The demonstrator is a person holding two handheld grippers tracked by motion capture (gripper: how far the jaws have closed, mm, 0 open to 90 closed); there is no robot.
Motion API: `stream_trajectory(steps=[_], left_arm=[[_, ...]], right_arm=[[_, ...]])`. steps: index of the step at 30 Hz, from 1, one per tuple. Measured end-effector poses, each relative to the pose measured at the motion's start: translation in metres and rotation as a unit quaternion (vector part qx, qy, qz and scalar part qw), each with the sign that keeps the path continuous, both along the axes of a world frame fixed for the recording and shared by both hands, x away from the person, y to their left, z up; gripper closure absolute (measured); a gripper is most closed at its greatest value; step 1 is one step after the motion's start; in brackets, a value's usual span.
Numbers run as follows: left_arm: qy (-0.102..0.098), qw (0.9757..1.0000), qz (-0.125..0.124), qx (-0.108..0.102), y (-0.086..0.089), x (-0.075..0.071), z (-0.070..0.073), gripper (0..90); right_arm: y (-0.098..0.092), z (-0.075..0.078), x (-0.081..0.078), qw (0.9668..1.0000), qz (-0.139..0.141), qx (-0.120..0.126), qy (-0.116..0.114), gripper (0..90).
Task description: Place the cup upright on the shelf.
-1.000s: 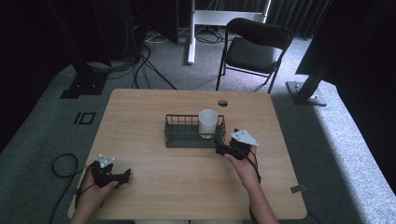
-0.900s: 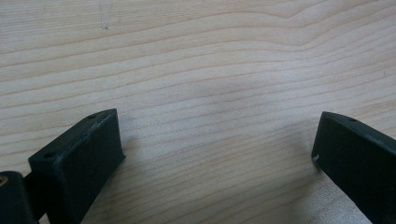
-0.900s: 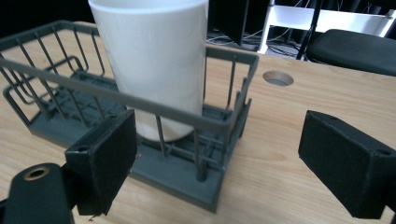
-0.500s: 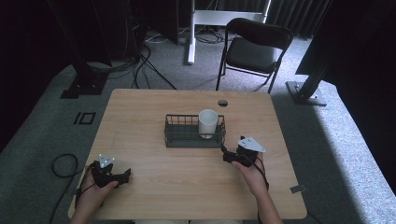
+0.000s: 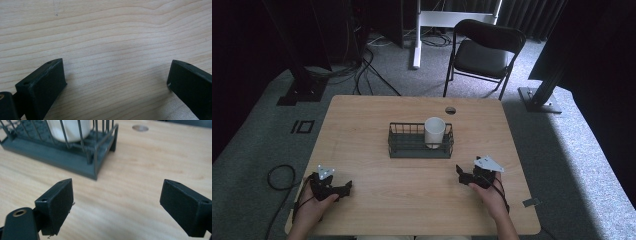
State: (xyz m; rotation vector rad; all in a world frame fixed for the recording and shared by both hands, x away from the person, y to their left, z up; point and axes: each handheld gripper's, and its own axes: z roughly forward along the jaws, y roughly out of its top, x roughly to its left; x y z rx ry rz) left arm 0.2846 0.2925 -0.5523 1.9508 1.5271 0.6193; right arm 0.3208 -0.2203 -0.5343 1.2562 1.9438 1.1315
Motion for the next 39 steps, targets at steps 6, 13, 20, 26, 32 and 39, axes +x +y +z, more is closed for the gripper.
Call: stream_trajectory(steps=[6,13,20,26,32,39], left_arm=[[0.000,1.0000,0.000,0.000,0.000,0.000,0.000,2.1],[0.000,1.0000,0.000,0.000,0.000,0.000,0.000,2.1],[0.000,1.0000,0.000,0.000,0.000,0.000,0.000,2.1],[0.000,1.0000,0.000,0.000,0.000,0.000,0.000,2.1],[0.000,1.0000,0.000,0.000,0.000,0.000,0.000,2.1],[0.000,1.0000,0.000,0.000,0.000,0.000,0.000,2.1]], right_arm=[[-0.015,-0.006,-0.006,0.9999,-0.005,0.003,0.014,11.4],[-0.030,-0.009,-0.012,0.9996,-0.007,-0.003,0.025,11.5],[-0.044,-0.013,-0.017,0.9990,-0.006,0.000,0.044,11.5],[-0.052,-0.016,-0.023,0.9977,0.014,-0.012,0.066,11.5],[-0.057,-0.017,-0.027,0.9967,0.017,-0.017,0.078,11.6],[-0.062,-0.018,-0.031,0.9954,0.019,-0.034,0.088,11.6]])
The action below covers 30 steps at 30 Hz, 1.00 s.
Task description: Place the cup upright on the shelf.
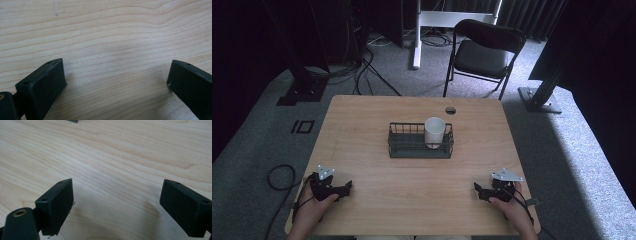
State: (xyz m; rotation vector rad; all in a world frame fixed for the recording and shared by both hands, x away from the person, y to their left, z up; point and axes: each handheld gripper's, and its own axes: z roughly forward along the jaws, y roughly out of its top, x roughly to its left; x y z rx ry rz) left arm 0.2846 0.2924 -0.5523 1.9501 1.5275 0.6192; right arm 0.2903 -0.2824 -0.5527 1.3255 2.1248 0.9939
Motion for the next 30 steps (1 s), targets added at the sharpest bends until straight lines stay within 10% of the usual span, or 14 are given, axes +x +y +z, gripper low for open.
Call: stream_trajectory(steps=[30], left_arm=[[0.000,1.0000,0.000,0.000,0.0000,0.0000,0.0000,2.1]], right_arm=[[-0.0035,-0.0022,-0.0025,0.9984,0.046,-0.015,0.028,11.4]])
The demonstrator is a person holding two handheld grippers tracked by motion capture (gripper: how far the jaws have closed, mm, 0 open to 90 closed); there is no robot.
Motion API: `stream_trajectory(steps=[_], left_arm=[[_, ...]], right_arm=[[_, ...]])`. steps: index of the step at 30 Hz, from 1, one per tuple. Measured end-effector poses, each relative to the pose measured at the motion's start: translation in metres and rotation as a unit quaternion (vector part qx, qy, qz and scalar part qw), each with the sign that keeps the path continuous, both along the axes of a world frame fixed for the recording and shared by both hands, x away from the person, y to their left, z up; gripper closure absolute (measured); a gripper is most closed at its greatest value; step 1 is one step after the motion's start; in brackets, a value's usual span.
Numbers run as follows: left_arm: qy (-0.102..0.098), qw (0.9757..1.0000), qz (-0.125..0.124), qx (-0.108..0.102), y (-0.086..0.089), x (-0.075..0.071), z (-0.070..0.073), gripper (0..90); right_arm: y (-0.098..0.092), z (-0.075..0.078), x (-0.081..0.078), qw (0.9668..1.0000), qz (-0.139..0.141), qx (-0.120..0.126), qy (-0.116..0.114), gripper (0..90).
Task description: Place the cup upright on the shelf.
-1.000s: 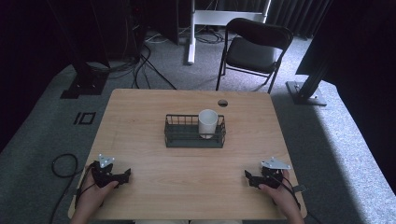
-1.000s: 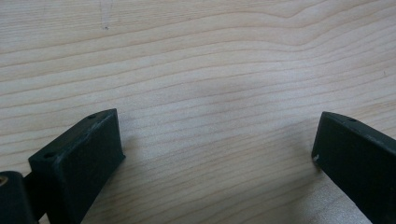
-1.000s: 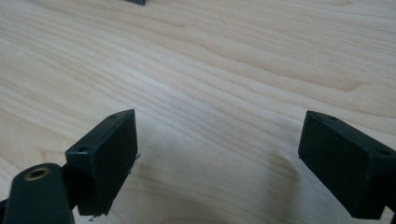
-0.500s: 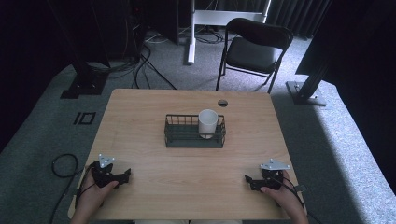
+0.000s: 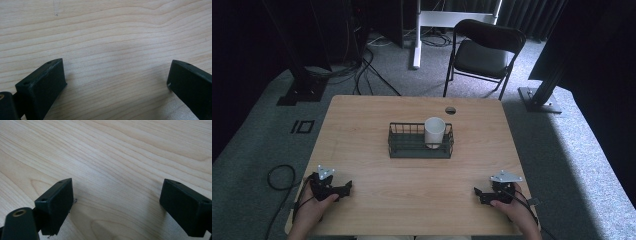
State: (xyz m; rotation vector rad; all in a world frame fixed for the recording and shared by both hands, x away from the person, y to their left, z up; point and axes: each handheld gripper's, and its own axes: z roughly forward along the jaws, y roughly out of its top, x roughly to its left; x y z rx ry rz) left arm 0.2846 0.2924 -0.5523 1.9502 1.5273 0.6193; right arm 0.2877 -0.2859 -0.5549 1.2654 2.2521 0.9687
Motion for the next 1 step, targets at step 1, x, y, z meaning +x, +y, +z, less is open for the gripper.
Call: stream_trajectory(steps=[1], left_arm=[[0.000,1.0000,0.000,0.000,0.0000,0.0000,0.0000,2.1]], right_arm=[[0.0000,0.0000,0.0000,1.0000,0.000,0.000,0.000,11.4]])
